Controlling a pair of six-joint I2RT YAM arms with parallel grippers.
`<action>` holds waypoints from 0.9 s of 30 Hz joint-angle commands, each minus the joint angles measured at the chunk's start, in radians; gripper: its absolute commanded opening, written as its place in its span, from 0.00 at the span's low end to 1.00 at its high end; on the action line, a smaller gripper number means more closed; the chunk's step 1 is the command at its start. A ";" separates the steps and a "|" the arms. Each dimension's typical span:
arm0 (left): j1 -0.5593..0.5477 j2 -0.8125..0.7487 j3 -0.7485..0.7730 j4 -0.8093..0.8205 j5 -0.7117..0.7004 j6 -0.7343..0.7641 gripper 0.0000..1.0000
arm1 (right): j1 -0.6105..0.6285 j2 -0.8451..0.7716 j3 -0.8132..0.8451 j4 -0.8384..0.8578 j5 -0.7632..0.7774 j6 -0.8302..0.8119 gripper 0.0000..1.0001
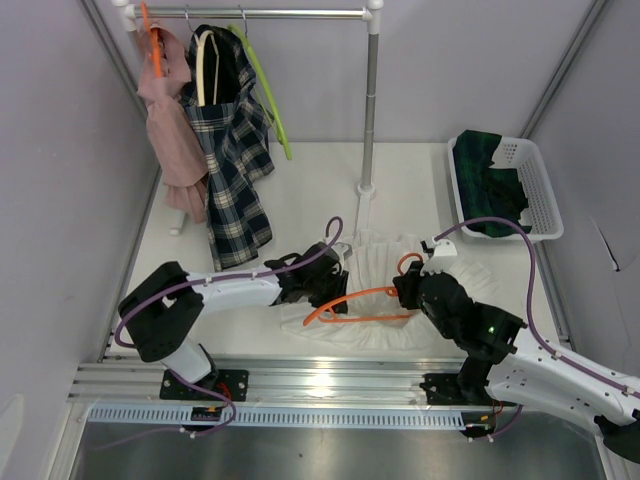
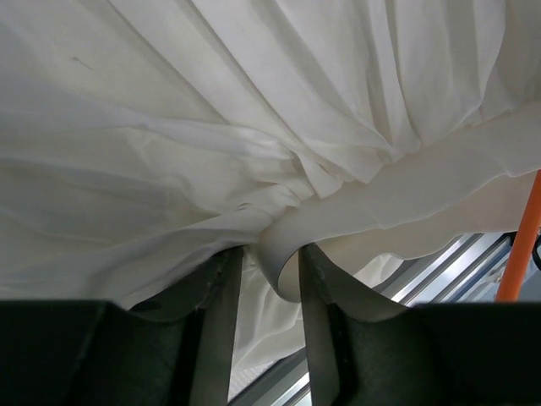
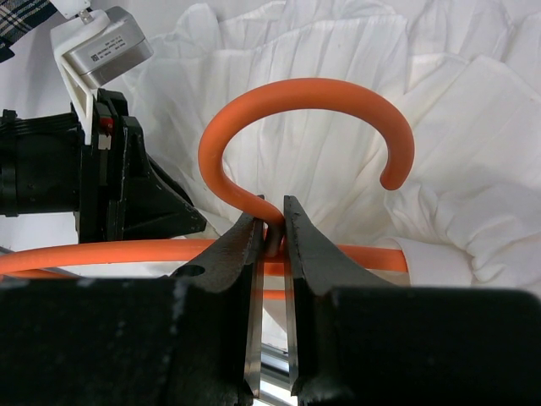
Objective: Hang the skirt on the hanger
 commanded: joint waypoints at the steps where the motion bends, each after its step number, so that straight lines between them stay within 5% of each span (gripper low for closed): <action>1: -0.012 -0.021 0.001 0.026 0.008 -0.006 0.31 | 0.004 -0.015 0.001 0.032 0.022 0.017 0.00; 7: -0.013 -0.065 -0.037 0.030 0.026 -0.006 0.00 | 0.004 -0.016 -0.010 0.046 0.057 0.015 0.00; 27: 0.066 -0.371 -0.198 -0.092 0.015 0.027 0.00 | -0.053 0.025 -0.062 0.167 0.298 -0.039 0.00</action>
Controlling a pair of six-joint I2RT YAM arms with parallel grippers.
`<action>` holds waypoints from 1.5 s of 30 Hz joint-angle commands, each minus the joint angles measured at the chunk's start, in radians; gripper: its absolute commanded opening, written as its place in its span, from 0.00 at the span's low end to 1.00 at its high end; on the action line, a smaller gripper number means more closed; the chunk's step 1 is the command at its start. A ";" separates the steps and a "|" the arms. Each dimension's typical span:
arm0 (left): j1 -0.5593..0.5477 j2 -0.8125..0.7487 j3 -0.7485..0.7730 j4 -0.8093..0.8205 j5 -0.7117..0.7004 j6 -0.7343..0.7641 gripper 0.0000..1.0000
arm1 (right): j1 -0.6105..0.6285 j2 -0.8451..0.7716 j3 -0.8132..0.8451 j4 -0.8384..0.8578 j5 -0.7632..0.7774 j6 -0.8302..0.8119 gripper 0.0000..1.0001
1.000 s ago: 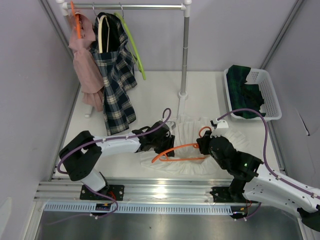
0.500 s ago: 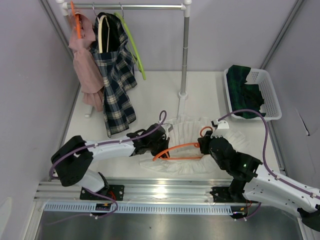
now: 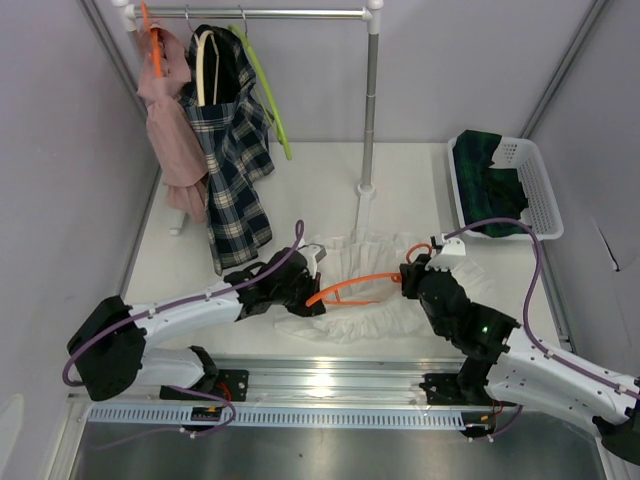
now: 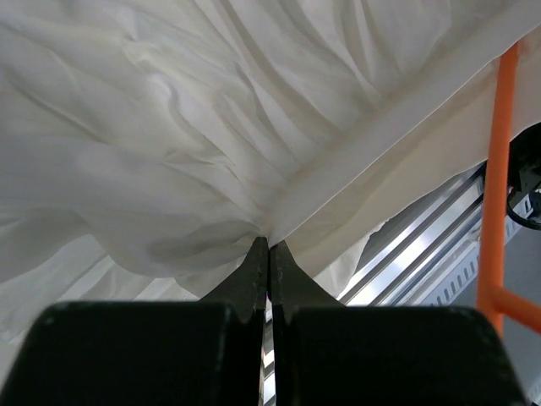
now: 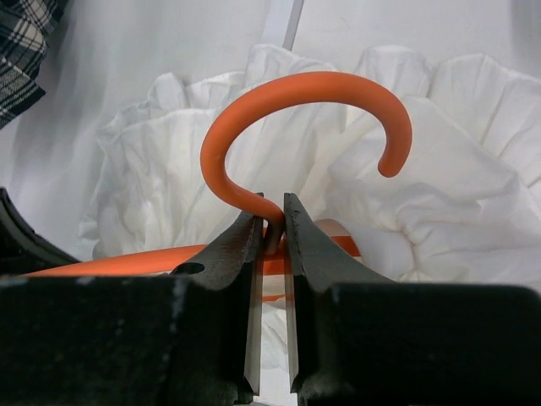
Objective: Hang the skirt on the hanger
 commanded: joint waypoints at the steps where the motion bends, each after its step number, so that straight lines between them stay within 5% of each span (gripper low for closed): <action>1: 0.016 -0.070 -0.036 -0.050 -0.001 0.022 0.00 | -0.038 0.021 -0.011 0.024 0.123 -0.022 0.00; 13: 0.086 -0.243 0.009 -0.205 -0.024 0.050 0.00 | -0.053 0.002 -0.068 0.015 0.183 -0.040 0.00; 29: 0.136 -0.217 0.090 -0.248 -0.033 0.093 0.00 | -0.039 -0.116 -0.103 -0.048 0.203 -0.037 0.00; 45: 0.140 -0.237 0.185 -0.323 -0.039 0.116 0.00 | -0.021 -0.058 -0.092 -0.030 0.209 -0.043 0.00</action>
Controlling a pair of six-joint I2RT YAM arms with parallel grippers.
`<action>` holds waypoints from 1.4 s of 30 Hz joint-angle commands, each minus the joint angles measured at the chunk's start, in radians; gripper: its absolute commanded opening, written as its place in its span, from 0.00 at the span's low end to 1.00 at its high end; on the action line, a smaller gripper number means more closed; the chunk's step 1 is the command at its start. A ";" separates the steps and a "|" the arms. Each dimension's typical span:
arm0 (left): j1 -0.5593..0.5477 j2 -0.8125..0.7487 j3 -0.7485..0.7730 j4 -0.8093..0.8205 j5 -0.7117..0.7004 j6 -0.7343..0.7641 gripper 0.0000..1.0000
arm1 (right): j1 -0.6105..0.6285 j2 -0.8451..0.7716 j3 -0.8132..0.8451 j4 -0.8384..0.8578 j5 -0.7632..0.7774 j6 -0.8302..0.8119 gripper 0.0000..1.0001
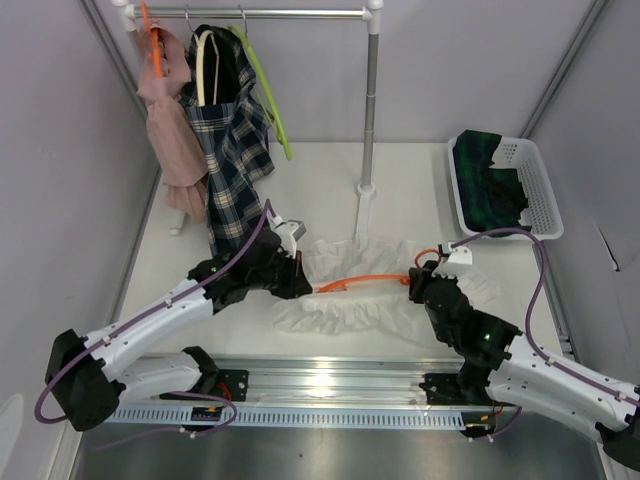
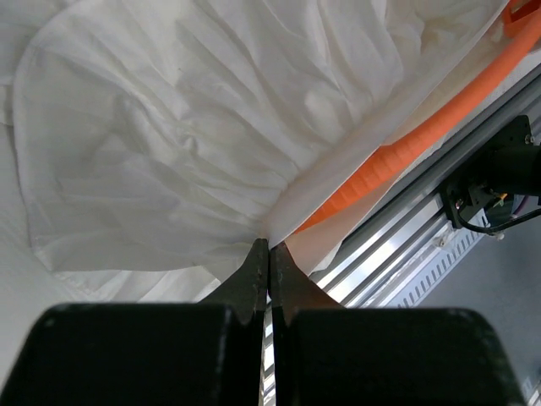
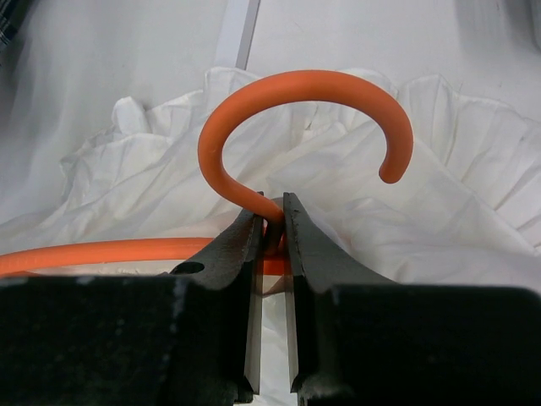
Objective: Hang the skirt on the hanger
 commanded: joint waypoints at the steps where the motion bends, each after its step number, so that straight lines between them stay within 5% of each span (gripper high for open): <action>1: 0.023 -0.035 0.096 -0.101 -0.057 0.052 0.00 | 0.000 0.017 0.006 -0.052 0.145 -0.033 0.00; 24: -0.107 0.137 0.516 -0.220 -0.088 0.112 0.00 | 0.084 0.267 0.274 0.096 0.075 -0.189 0.00; 42: -0.152 0.191 0.610 -0.263 -0.129 0.130 0.00 | 0.110 0.370 0.452 0.092 -0.114 -0.162 0.00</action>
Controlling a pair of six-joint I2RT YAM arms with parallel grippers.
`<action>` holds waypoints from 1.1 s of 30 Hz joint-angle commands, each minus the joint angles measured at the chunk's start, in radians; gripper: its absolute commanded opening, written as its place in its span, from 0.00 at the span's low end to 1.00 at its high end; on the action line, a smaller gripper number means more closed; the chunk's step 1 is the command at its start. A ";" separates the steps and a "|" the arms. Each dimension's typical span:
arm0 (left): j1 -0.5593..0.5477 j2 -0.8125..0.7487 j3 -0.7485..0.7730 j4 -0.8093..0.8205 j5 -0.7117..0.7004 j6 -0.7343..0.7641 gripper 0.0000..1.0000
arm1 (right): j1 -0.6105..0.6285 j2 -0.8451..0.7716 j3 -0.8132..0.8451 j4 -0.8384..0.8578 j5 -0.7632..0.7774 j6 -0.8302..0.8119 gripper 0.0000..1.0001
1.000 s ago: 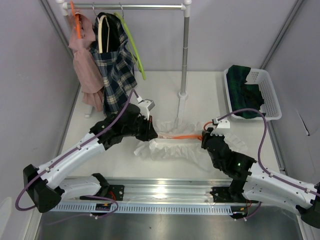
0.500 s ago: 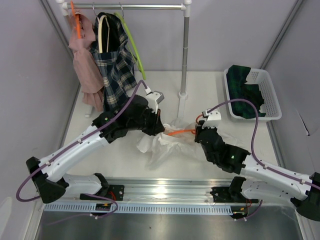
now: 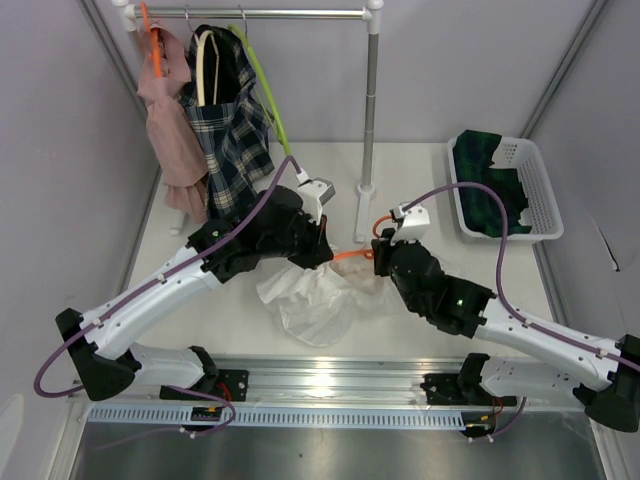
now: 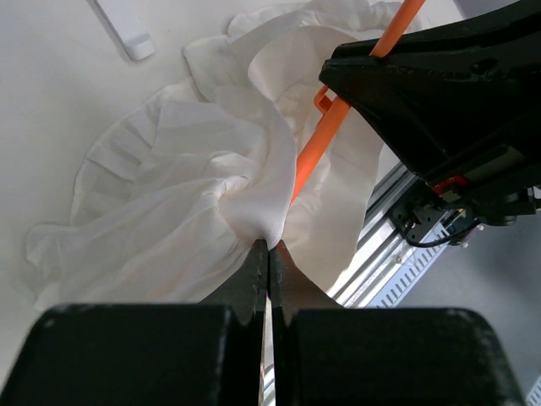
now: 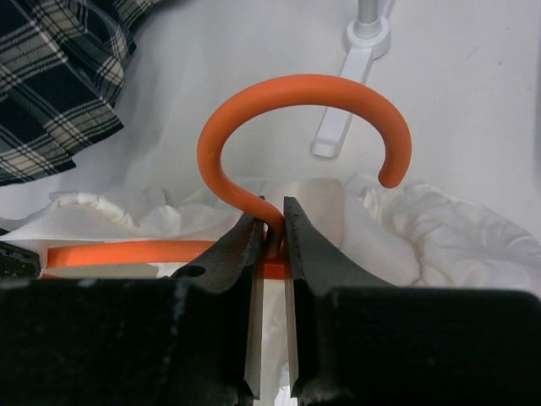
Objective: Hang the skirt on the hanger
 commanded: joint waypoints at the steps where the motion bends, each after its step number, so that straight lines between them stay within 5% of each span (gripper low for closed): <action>1: -0.011 0.008 0.038 0.006 -0.025 0.028 0.00 | 0.028 0.015 0.039 0.050 -0.042 0.023 0.00; 11: -0.023 0.003 0.023 0.010 -0.023 0.043 0.08 | 0.070 0.000 0.070 0.052 -0.045 0.010 0.00; 19: -0.025 -0.051 -0.005 0.044 -0.019 0.087 0.46 | 0.113 -0.041 0.133 0.029 -0.028 -0.012 0.00; 33: -0.022 -0.192 0.121 0.072 0.030 0.343 0.64 | 0.013 -0.127 0.185 -0.111 -0.175 -0.017 0.00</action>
